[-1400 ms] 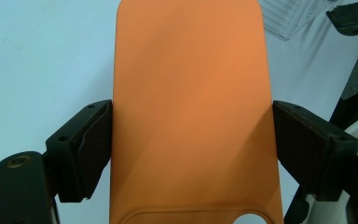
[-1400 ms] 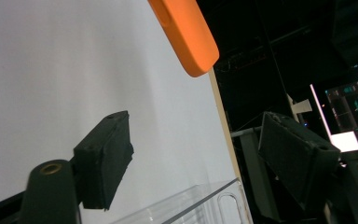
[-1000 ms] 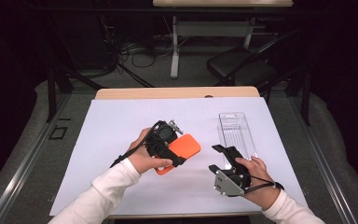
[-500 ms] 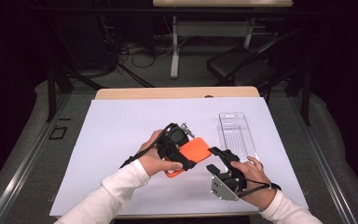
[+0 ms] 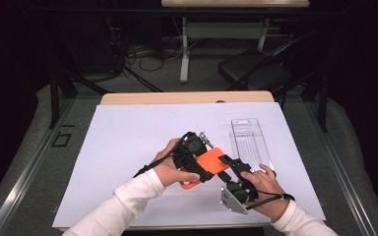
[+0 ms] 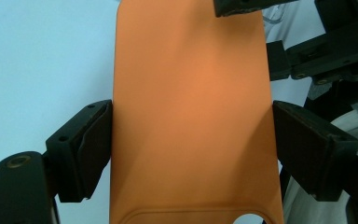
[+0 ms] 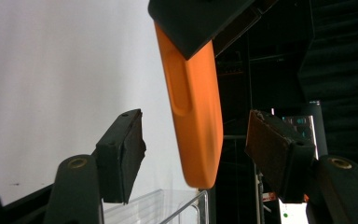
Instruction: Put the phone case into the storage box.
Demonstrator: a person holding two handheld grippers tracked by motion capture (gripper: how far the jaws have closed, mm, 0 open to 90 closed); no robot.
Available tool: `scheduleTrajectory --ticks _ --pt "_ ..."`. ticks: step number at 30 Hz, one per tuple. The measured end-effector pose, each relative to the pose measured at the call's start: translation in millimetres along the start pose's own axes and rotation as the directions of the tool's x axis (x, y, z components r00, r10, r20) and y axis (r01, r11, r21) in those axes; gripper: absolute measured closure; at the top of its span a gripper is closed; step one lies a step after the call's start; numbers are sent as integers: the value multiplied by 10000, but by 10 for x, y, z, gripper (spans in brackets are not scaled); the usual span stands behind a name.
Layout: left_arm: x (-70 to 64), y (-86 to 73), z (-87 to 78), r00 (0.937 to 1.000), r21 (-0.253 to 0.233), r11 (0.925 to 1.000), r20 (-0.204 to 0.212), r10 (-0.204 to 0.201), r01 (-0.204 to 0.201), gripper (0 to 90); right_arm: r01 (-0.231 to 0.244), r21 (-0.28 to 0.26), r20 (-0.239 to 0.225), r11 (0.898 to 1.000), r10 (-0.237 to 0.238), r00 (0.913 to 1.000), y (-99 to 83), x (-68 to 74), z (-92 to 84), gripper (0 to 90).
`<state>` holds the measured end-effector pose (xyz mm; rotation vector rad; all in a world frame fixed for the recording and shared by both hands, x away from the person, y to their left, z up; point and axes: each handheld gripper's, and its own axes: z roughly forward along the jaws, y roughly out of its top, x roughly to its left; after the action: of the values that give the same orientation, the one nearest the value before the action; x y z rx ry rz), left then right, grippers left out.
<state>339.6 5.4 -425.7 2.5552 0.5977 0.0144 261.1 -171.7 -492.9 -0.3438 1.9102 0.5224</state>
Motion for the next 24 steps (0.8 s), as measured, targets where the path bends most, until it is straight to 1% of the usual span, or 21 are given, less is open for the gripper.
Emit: scheduleTrajectory --ticks 3,5,10,13,15,16,17,18,20,22,24 --pt "-25 12 9 10000 -2 10000 30 60 -60 162 -108 28 39 9999 108 9999 -1 3 9 352" --pt "-39 18 15 10000 20 10000 43 77 -77 162 -31 12 67 10000 31 10000 -2 0 15 352" --pt "-76 32 31 9998 16 9999 134 135 -135 162 -80 4 13 10000 80 10000 -11 12 30 367" --pt "-96 41 39 9997 32 9999 189 169 -169 162 -30 41 -9 10000 30 10000 -13 18 38 375" --pt "-105 46 42 9996 55 9998 205 196 -197 162 -52 283 -72 9996 54 10000 -16 23 35 381" --pt "-115 47 47 9996 50 9999 225 160 -161 162 24 208 -42 9998 -23 10000 -21 22 45 384" --pt "-118 49 48 9996 66 9998 232 174 -175 162 95 312 -40 9995 -94 9999 -20 20 42 387" --pt "-122 51 52 9995 71 9998 247 191 -193 162 62 214 -5 9998 -62 10000 -26 25 50 396" --pt "-130 54 59 9994 116 9997 240 230 -233 162 22 237 -74 9997 -20 10000 -32 32 56 404" --pt "-138 57 62 9993 128 9996 260 266 -270 162 138 227 -75 9996 -136 9999 -35 35 60 406" --pt "-145 60 63 9993 135 9996 283 261 -265 162 185 162 -192 9997 -181 9997 -36 43 67 411"
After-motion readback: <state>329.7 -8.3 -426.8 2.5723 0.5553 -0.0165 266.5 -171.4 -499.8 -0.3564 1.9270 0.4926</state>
